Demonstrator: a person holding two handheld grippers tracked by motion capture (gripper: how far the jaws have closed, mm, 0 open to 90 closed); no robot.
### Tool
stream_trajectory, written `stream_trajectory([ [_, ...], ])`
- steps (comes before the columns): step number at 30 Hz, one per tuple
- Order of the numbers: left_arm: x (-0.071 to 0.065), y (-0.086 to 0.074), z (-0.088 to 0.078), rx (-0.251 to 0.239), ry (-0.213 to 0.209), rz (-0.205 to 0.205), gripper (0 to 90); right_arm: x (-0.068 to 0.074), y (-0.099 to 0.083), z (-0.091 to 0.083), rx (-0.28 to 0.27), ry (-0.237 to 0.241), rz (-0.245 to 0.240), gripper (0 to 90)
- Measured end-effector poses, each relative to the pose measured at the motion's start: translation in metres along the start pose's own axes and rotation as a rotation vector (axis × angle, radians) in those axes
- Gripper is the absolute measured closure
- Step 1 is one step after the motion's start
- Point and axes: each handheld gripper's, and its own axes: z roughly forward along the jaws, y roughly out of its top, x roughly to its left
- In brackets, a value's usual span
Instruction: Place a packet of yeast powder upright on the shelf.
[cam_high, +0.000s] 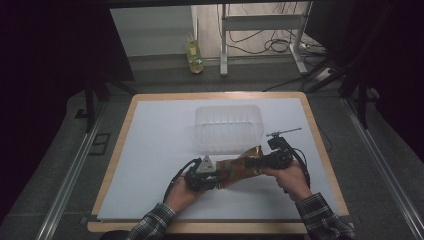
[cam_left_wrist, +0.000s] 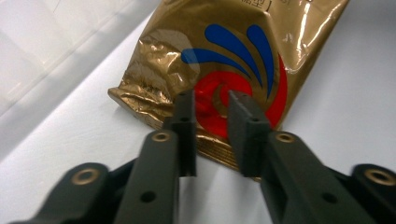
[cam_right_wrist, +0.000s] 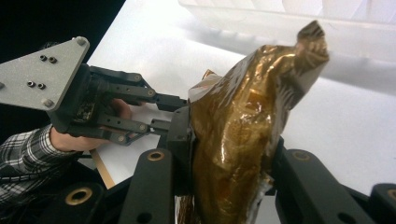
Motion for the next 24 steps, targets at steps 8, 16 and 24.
stream_trajectory([
  [8,-0.002,-0.001,-0.011,-0.007,0.033,0.008,59.7,0.005,0.005,-0.008,-0.016,-0.013,-0.026,67.5],
  [16,-0.006,-0.003,-0.018,-0.006,0.062,0.015,49.4,0.004,0.008,-0.02,-0.042,-0.036,-0.031,67.5],
  [24,-0.008,-0.006,-0.022,-0.022,0.085,0.024,34.5,0.004,0.009,-0.028,-0.058,-0.046,-0.032,67.5],
])
